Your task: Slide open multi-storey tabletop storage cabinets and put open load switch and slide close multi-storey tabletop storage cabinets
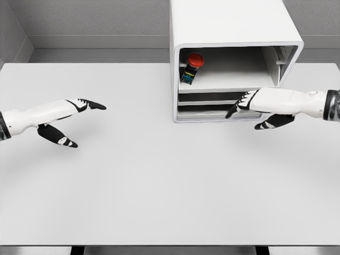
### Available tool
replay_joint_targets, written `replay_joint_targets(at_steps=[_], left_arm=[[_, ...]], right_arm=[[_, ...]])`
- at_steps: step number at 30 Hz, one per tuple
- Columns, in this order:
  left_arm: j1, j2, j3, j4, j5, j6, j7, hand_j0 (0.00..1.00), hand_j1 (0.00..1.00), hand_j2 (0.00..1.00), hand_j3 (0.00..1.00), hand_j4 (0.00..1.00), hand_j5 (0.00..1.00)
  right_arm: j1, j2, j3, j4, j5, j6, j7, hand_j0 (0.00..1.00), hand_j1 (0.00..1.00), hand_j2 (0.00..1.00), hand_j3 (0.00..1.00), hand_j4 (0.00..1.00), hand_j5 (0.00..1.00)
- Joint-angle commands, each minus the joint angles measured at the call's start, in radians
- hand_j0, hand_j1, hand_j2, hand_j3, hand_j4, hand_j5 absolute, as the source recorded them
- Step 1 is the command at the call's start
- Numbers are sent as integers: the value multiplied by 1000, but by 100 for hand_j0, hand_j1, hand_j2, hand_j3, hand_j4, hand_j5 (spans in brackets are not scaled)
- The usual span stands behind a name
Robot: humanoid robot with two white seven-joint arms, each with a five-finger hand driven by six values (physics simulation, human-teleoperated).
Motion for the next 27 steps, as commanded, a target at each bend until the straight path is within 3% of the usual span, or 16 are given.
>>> replay_joint_targets(at_steps=[1,10,12,13,17,21,25,27], left_arm=[[0,-1,1,-1,9,2,-5,100,100,100,100,100,100],[0,-2,1,-1,9,2,-5,100,100,100,100,100,100],[0,-2,1,-2,9,2,-5,100,100,100,100,100,100],[0,-2,1,-2,9,2,-5,100,100,100,100,100,100],[2,-1,1,-2,9,2,-5,100,100,100,100,100,100],[2,-1,1,-2,9,2,-6,100,100,100,100,100,100],[2,-1,1,-2,7,2,-6,100,100,100,100,100,100],[2,-1,1,-4,7,2,-6,100,100,100,100,100,100]], right_arm=[[0,26,2,43,-4,2,3,79,79,79,79,79,79],[-28,92,0,169,-6,2,13,79,79,79,79,79,79],[-35,88,-1,156,-6,2,12,79,79,79,79,79,79],[-34,77,-3,112,-6,2,9,79,79,79,79,79,79],[-26,-20,-3,-84,-7,2,1,79,79,79,79,79,79],[-3,-79,-1,-196,-3,2,3,79,79,79,79,79,79],[25,-231,-3,-227,2,2,3,83,83,83,83,83,83],[41,-313,-7,-230,2,2,1,93,93,93,93,93,93]])
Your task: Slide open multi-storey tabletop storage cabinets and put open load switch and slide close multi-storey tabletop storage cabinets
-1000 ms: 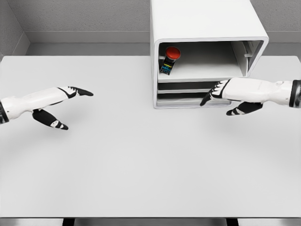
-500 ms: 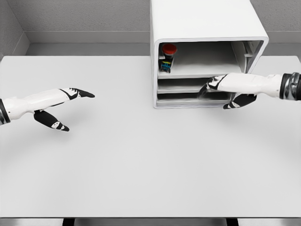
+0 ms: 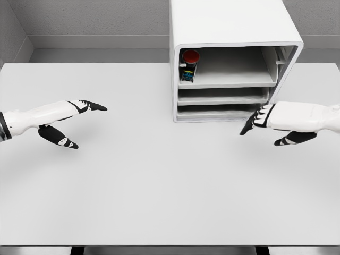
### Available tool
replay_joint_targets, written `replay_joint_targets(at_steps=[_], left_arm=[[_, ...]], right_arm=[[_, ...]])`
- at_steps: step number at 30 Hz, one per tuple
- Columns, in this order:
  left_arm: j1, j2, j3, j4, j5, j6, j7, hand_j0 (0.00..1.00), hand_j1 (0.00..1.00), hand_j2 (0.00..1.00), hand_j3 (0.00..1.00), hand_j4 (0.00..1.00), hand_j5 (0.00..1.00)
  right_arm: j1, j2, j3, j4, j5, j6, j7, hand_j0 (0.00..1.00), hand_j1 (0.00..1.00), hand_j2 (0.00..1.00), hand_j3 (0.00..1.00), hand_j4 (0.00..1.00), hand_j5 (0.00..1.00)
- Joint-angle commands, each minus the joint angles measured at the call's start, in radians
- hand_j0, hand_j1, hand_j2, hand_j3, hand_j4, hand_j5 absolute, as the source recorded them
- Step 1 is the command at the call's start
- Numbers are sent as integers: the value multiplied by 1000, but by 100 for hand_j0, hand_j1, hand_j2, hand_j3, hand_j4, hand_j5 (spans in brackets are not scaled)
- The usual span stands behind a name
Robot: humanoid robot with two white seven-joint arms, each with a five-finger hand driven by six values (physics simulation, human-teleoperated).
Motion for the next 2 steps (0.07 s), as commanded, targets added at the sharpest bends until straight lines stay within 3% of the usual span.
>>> replay_joint_targets(at_steps=[1,2], left_arm=[[0,1,1,-1,6,2,-1,100,100,100,100,100,100],[0,1,1,-1,6,2,-6,100,100,100,100,100,100]], right_arm=[[2,-114,-5,-14,-6,2,-3,99,99,99,99,99,99],[9,-134,-5,-13,-6,2,-6,100,100,100,100,100,100]])
